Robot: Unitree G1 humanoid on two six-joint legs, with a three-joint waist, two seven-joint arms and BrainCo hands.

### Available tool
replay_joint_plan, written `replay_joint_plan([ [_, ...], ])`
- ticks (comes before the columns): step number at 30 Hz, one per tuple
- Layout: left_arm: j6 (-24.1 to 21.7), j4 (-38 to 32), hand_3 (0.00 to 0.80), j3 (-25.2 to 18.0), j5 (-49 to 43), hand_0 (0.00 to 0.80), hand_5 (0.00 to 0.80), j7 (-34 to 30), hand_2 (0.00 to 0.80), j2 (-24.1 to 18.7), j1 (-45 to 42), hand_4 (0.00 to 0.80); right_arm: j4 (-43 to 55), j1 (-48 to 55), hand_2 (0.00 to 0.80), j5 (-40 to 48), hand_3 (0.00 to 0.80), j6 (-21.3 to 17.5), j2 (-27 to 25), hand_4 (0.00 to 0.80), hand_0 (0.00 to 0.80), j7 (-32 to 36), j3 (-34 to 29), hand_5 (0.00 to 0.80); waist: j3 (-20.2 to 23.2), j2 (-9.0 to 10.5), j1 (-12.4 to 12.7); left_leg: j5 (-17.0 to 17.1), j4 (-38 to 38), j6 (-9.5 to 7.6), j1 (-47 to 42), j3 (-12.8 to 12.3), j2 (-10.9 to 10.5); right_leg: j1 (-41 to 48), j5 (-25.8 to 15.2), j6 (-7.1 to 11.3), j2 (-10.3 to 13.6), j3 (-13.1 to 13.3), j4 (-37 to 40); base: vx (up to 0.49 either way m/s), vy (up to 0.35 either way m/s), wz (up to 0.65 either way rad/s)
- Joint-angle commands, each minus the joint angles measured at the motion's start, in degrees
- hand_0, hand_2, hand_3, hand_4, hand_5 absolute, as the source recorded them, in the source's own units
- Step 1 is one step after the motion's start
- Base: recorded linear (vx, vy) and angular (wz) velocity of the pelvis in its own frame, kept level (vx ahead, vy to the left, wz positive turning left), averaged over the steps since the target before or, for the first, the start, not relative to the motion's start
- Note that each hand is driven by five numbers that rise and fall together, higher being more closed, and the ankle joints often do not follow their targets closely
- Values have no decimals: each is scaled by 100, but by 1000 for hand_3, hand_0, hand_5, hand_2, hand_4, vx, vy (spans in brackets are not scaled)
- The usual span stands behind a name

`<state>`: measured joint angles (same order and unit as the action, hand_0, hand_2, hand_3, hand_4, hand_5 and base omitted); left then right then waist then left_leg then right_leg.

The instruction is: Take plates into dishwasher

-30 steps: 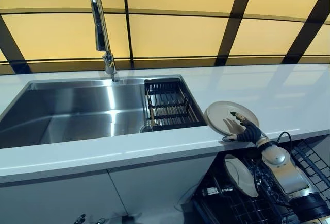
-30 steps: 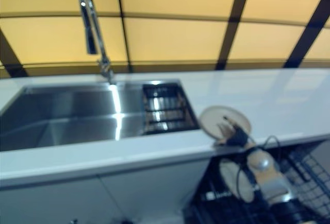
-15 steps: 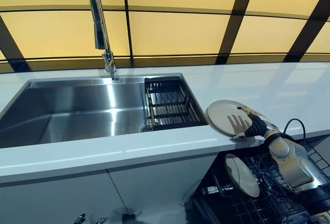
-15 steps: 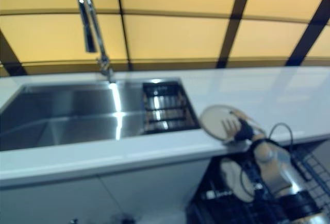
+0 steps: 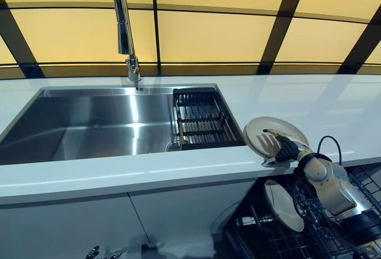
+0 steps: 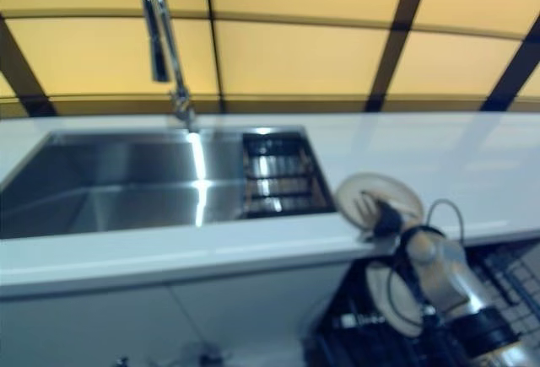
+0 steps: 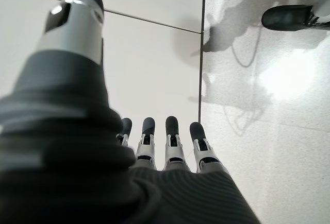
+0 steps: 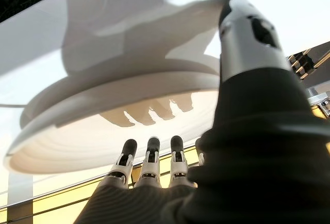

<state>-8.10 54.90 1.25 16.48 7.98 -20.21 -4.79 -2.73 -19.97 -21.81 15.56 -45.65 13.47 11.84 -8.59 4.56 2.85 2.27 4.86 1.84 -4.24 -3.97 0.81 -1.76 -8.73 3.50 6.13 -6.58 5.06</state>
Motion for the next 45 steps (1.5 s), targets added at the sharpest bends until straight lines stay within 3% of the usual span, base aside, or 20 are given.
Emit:
replay_joint_plan([
  [1, -119, -23, 0, 56, -232, 0, 0, 94, 0, -163, 425, 0, -14, -527, 0, 58, 0, -41, -12, 0, 0, -69, 43, 0, -51, 61, 222, -119, -61, -292, 226, 468, -150, 239, 471, 241, 115, -158, -510, 0, 0, 0],
  [19, -101, -38, 0, 96, -206, 0, 0, 136, 0, -136, 483, 0, -161, -400, 0, 158, 0, -42, 223, 0, 0, -137, 74, 0, -61, 38, 219, -112, -58, -297, 234, 510, -162, 235, 460, 247, 125, -138, -509, 0, 0, 0],
  [24, -111, -26, 0, 118, -194, 0, 0, 151, 0, -123, 496, 0, -204, -421, 292, 127, 292, -3, 228, 292, 292, -125, 68, 292, -57, 31, 211, -112, -56, -297, 226, 526, -165, 229, 464, 249, 130, -124, -521, 0, 0, 0],
  [25, -104, -33, 0, 112, -200, 0, 0, 148, 0, -121, 497, 0, -207, -427, 314, 126, 314, -2, 224, 314, 314, -120, 66, 314, -57, 30, 212, -112, -57, -299, 228, 528, -166, 228, 464, 248, 130, -121, -522, 0, 0, 0],
  [45, -100, -74, 0, 84, -183, 0, 0, 144, 0, -153, 536, 0, -44, -449, 370, 126, 370, -84, 102, 370, 370, -55, -8, 370, -113, 71, 198, -109, -73, -312, 270, 590, -148, 170, 493, 243, 111, -41, -607, 0, 0, 0],
])
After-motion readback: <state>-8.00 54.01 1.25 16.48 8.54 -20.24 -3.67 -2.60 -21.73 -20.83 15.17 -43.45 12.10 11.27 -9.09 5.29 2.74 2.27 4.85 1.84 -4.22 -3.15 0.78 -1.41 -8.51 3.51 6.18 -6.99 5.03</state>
